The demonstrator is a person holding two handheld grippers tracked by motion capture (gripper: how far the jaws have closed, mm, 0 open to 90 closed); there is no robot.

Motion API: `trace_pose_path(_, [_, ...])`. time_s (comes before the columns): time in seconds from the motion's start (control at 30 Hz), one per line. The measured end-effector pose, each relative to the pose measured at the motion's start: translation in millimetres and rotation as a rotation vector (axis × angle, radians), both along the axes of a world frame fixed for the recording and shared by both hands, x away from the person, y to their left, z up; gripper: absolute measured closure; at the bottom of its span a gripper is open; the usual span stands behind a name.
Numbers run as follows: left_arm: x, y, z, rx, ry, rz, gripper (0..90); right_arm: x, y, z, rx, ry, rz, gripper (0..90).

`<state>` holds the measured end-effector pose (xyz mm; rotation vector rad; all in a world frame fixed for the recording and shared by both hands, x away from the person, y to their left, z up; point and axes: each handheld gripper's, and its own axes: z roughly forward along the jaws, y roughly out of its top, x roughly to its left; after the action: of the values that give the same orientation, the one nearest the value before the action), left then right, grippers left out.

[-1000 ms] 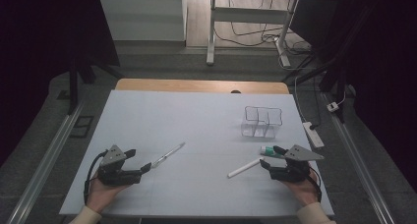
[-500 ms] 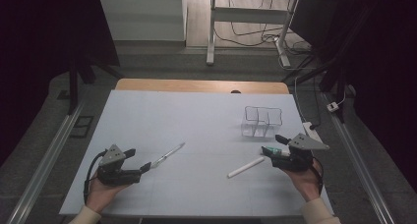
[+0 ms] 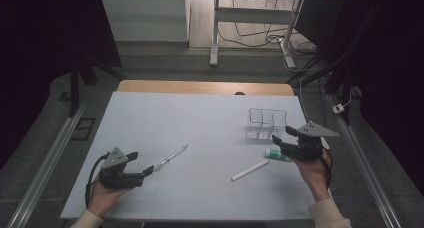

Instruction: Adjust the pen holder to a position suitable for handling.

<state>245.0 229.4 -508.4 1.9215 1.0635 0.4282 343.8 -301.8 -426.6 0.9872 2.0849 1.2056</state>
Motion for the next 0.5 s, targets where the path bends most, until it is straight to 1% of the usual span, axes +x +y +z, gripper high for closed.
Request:
trace_pose_path(0.07, [0.1, 0.0, -0.4, 0.002, 0.001, 0.001, 20.7, 2.9, -1.3, 0.9, -0.004, -0.002, -0.008, 39.7])
trace_pose_path(0.17, [0.3, -0.2, -0.8, 0.002, 0.003, 0.001, 20.7, 7.9, -4.6, 0.1, 0.003, 0.010, -0.021, 41.7])
trace_pose_path(0.23, [0.4, -0.3, -0.8, 0.002, 0.003, 0.000, 20.7, 10.7, -6.1, -0.5, -0.005, 0.014, -0.033, 43.3])
trace_pose_path(0.4, [0.6, 0.0, -1.5, 0.004, 0.006, 0.002, 20.7, 18.2, -9.2, -0.5, -0.017, 0.006, -0.062, 48.7])
trace_pose_path(0.5, [0.4, 0.0, -1.3, 0.006, 0.005, 0.001, 20.8, 23.9, -12.0, -2.0, -0.019, 0.010, -0.076, 53.9])
